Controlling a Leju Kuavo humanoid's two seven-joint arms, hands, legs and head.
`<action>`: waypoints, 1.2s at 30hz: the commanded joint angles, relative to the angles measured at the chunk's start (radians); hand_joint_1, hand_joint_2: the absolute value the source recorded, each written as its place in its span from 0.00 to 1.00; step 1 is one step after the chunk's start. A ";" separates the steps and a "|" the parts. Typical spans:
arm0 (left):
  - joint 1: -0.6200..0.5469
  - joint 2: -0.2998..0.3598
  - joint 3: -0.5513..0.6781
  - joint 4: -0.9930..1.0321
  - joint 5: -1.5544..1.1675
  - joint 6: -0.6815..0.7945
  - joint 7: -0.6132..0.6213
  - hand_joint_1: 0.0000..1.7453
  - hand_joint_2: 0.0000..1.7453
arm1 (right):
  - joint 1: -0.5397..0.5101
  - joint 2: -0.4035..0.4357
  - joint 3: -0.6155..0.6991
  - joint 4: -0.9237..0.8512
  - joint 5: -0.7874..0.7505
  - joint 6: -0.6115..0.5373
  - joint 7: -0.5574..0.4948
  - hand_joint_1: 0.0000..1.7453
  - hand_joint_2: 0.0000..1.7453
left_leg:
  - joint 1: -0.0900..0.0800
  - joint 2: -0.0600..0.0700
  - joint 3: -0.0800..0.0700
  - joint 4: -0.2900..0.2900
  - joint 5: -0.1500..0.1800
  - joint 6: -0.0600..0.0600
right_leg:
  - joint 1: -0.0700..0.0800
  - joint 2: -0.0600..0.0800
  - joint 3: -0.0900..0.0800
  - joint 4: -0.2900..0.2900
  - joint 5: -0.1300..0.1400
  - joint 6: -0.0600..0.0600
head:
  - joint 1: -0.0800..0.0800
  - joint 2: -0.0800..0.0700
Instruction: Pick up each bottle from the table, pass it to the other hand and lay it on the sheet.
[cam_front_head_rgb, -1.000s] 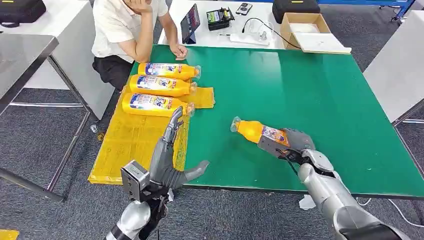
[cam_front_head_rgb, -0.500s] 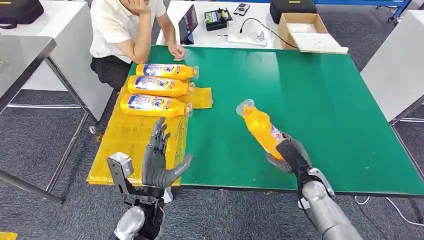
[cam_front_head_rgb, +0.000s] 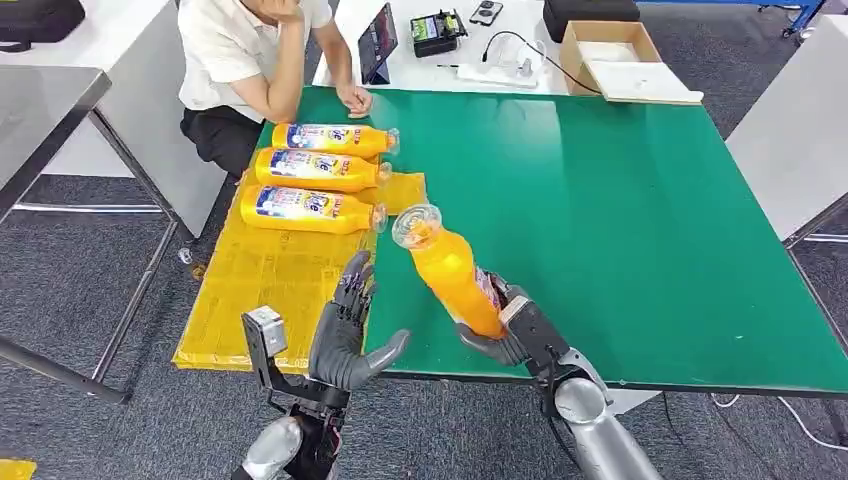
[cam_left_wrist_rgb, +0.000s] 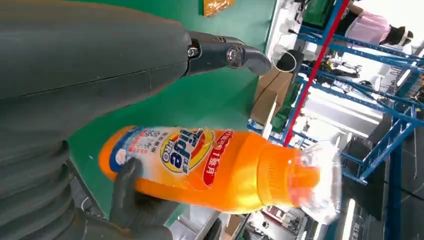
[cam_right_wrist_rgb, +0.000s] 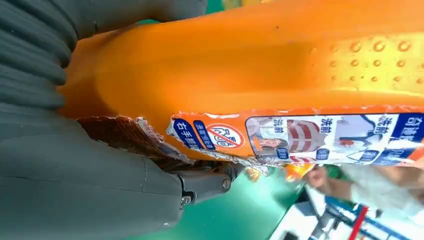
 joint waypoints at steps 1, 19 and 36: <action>-0.054 0.046 -0.064 0.045 -0.055 -0.025 -0.029 0.00 1.00 | -0.049 0.015 0.114 0.017 -0.028 0.033 -0.017 1.00 1.00 | 0.000 0.002 0.003 -0.001 0.000 0.001 | 0.000 0.000 0.002 0.000 0.000 -0.002 | 0.000 0.000; -0.077 0.003 -0.053 0.091 0.004 -0.013 -0.021 0.00 1.00 | -0.067 0.009 0.250 0.023 -0.024 -0.002 -0.018 1.00 1.00 | 0.000 0.002 0.004 -0.001 -0.001 0.002 | 0.001 -0.001 0.003 -0.001 -0.001 -0.002 | 0.000 0.000; -0.102 -0.009 -0.075 0.104 0.113 -0.042 -0.032 0.28 1.00 | -0.034 -0.050 0.317 -0.086 0.023 -0.035 -0.037 1.00 1.00 | 0.000 -0.001 0.004 -0.002 -0.001 0.003 | 0.001 -0.004 0.005 -0.001 -0.002 -0.003 | 0.000 0.000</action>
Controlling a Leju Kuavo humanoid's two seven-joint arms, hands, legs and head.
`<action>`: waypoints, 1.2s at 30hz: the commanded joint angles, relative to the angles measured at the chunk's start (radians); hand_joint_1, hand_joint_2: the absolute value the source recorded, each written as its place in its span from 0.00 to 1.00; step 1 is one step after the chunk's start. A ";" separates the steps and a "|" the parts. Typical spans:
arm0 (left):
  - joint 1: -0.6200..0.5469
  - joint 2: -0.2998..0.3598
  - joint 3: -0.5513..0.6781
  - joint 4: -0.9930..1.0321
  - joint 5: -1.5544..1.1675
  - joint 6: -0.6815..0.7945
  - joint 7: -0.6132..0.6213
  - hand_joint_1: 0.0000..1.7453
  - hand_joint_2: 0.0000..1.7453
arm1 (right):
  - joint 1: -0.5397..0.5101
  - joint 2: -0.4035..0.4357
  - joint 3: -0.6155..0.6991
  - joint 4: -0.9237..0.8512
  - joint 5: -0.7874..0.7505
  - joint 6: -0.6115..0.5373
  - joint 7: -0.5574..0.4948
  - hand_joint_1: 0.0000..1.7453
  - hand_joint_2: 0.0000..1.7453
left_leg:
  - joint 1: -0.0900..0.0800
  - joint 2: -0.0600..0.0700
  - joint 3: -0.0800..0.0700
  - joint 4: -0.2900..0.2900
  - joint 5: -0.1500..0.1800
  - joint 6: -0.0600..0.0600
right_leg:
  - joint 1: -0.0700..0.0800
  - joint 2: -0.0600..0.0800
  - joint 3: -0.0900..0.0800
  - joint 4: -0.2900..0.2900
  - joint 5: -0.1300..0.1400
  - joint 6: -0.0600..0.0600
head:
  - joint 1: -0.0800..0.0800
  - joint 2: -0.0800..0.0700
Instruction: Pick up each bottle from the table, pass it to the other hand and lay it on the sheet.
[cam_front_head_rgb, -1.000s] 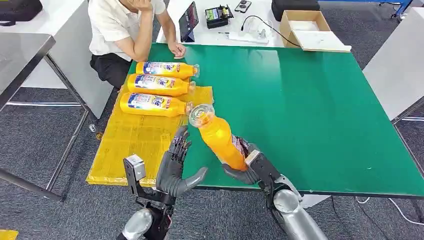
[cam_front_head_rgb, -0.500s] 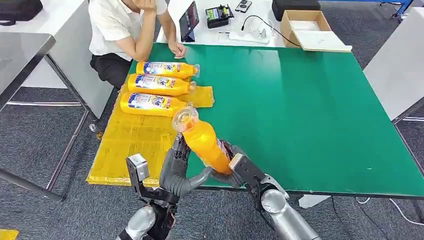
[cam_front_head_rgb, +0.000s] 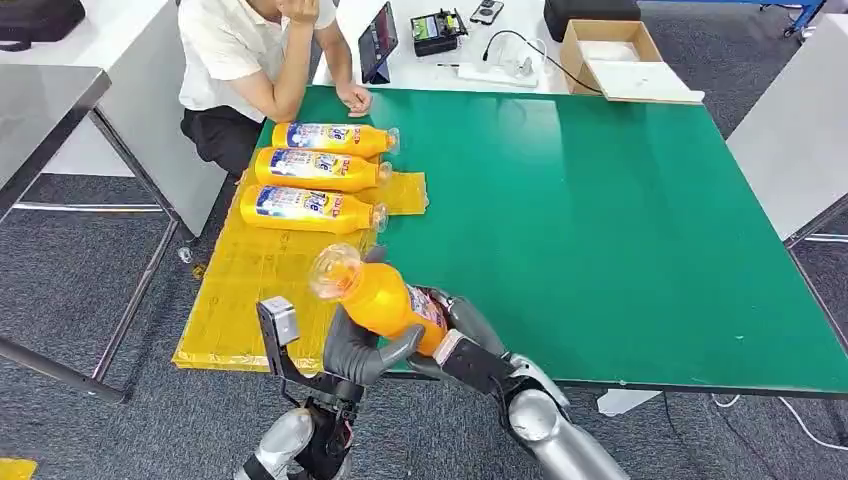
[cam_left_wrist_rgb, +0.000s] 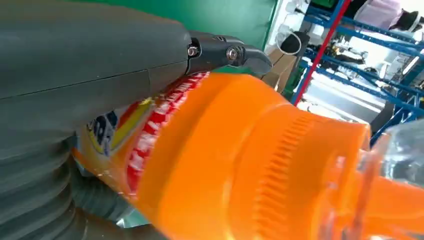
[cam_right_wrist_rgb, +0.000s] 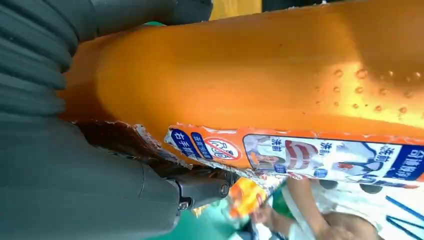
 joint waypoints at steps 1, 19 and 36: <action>-0.053 0.004 -0.031 0.057 0.033 -0.044 -0.037 1.00 1.00 | 0.000 -0.065 0.075 -0.060 -0.100 0.096 -0.009 1.00 1.00 | -0.001 0.000 0.006 -0.001 -0.001 0.002 | 0.001 -0.004 0.006 -0.001 -0.002 -0.003 | 0.000 0.000; -0.054 0.023 0.010 0.020 0.036 -0.098 -0.056 1.00 1.00 | 0.051 0.001 0.020 -0.051 -0.224 0.152 -0.075 0.00 0.00 | 0.000 0.002 0.004 -0.001 -0.001 0.002 | 0.001 -0.001 0.003 -0.001 -0.001 -0.003 | 0.000 0.000; -0.113 0.058 0.211 0.114 -0.756 0.452 -0.039 1.00 1.00 | 0.185 0.026 -0.048 -0.255 -0.121 0.044 -0.181 0.00 0.00 | 0.000 0.001 0.000 -0.001 0.000 0.001 | 0.000 -0.001 0.000 0.000 0.000 -0.001 | 0.000 0.000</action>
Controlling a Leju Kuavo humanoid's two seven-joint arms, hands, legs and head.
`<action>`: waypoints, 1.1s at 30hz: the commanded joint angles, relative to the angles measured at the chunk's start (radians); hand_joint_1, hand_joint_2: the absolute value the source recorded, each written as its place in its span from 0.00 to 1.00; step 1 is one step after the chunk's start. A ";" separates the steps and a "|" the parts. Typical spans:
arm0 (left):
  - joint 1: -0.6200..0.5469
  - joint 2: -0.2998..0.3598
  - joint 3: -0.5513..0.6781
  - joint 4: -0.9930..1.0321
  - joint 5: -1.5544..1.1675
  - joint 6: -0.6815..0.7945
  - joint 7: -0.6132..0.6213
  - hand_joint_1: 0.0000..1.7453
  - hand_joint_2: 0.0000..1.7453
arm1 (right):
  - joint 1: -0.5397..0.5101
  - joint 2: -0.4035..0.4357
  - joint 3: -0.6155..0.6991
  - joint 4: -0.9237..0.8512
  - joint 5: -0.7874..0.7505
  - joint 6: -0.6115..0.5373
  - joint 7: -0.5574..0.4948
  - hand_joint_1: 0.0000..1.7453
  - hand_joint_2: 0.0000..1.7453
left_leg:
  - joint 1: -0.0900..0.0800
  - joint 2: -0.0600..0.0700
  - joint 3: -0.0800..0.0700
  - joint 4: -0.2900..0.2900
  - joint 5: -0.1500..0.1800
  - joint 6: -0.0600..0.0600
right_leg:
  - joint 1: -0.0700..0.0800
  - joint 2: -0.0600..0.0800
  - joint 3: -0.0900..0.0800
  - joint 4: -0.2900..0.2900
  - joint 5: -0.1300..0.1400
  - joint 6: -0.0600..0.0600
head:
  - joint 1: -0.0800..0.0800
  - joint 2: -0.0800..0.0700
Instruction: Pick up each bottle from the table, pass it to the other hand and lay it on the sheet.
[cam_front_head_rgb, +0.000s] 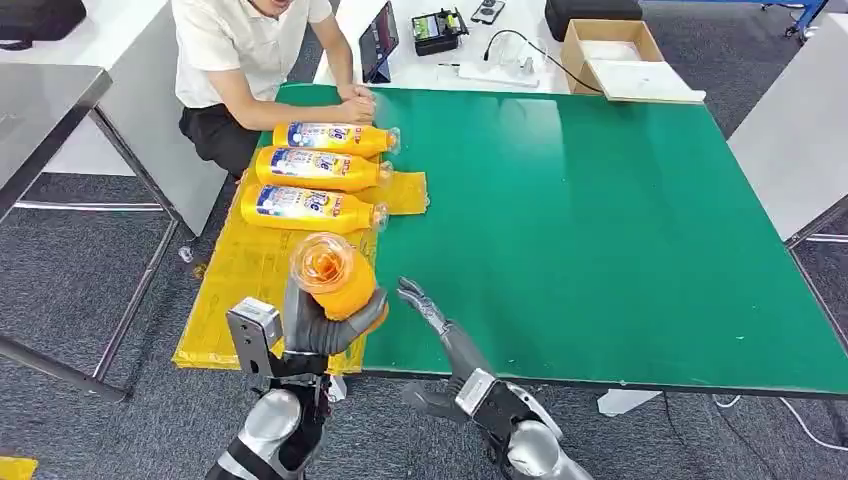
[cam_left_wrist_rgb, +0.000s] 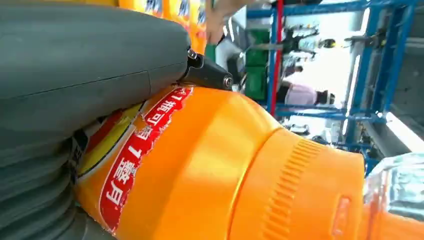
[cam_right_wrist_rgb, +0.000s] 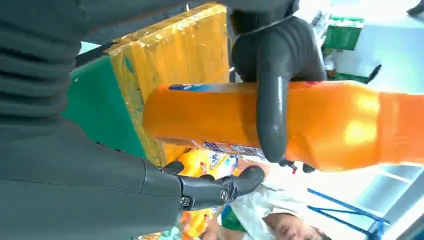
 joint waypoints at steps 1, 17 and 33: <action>-0.085 0.040 0.115 0.142 -0.411 0.191 0.088 1.00 1.00 | 0.046 0.008 -0.044 -0.078 0.058 -0.044 -0.040 0.00 0.00 | -0.001 0.002 0.006 -0.002 -0.001 0.002 | 0.000 0.000 0.005 -0.001 -0.001 -0.002 | 0.000 0.000; -0.319 0.070 0.183 0.531 -0.808 0.045 0.327 1.00 1.00 | 0.084 0.050 -0.112 -0.216 0.087 -0.107 -0.096 0.00 0.00 | 0.000 -0.001 0.004 -0.001 0.001 0.002 | 0.001 -0.005 0.004 -0.001 -0.001 -0.002 | 0.000 0.000; -0.638 0.059 0.239 1.033 -0.882 -0.154 0.474 1.00 1.00 | 0.026 0.063 -0.031 -0.136 0.085 -0.072 -0.092 0.00 0.00 | 0.000 0.002 0.005 -0.001 0.000 0.002 | 0.001 -0.002 0.005 0.000 -0.001 -0.003 | 0.000 0.000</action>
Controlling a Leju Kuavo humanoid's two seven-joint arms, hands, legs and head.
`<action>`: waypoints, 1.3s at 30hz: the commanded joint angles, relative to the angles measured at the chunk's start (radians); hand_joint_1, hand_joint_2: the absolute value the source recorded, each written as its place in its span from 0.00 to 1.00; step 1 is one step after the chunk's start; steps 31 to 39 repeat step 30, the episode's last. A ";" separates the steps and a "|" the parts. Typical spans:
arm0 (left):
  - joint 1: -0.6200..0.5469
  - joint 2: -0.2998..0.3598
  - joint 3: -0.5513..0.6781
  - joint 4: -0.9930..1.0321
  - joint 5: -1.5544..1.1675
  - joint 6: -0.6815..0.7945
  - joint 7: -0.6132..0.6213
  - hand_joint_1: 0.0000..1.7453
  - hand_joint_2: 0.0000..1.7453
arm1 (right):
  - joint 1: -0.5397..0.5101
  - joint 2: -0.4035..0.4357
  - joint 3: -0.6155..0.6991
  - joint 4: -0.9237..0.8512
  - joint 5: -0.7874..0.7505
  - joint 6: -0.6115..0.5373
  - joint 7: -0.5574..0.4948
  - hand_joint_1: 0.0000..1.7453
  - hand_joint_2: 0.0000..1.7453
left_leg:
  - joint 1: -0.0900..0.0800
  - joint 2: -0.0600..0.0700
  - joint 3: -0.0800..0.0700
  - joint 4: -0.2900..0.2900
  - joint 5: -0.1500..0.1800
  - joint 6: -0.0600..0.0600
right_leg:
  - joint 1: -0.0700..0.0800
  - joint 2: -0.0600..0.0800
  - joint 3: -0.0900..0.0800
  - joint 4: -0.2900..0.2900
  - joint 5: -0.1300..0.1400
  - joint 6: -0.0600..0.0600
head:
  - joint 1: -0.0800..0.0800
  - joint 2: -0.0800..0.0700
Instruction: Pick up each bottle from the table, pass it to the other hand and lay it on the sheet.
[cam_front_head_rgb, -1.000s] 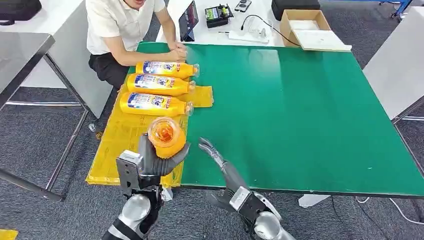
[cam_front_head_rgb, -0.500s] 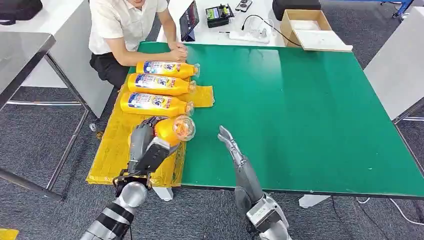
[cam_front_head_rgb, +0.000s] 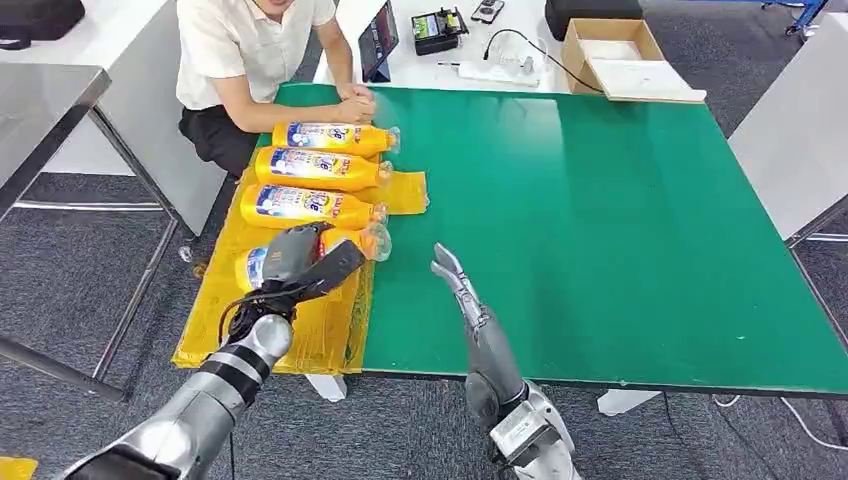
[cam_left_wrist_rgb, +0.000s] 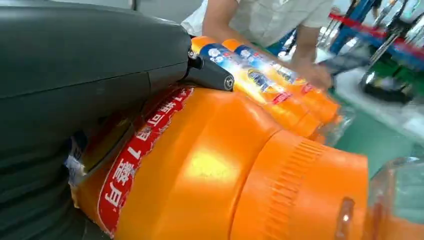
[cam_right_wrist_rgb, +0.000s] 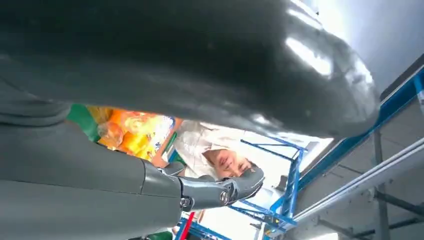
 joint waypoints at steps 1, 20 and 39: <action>-0.222 0.003 0.065 0.370 0.013 -0.132 0.043 1.00 1.00 | -0.056 -0.005 0.065 0.082 -0.014 0.012 -0.001 0.00 0.00 | 0.000 0.003 0.004 0.000 -0.001 0.001 | 0.001 0.001 0.003 0.000 0.000 -0.002 | 0.000 0.000; -0.236 -0.034 -0.071 0.404 -0.079 -0.440 -0.028 0.00 1.00 | -0.066 -0.008 0.062 0.177 -0.058 0.022 -0.016 0.00 0.00 | 0.000 0.002 0.008 -0.002 -0.001 0.002 | 0.001 0.000 0.008 -0.002 0.000 -0.002 | 0.000 0.000; -0.219 -0.026 -0.045 0.393 -0.019 -0.465 -0.100 0.00 1.00 | -0.085 -0.011 0.074 0.188 -0.063 0.012 -0.017 0.00 0.00 | 0.000 0.001 0.005 -0.001 0.000 0.001 | 0.000 0.000 0.005 -0.001 0.000 -0.002 | 0.000 0.000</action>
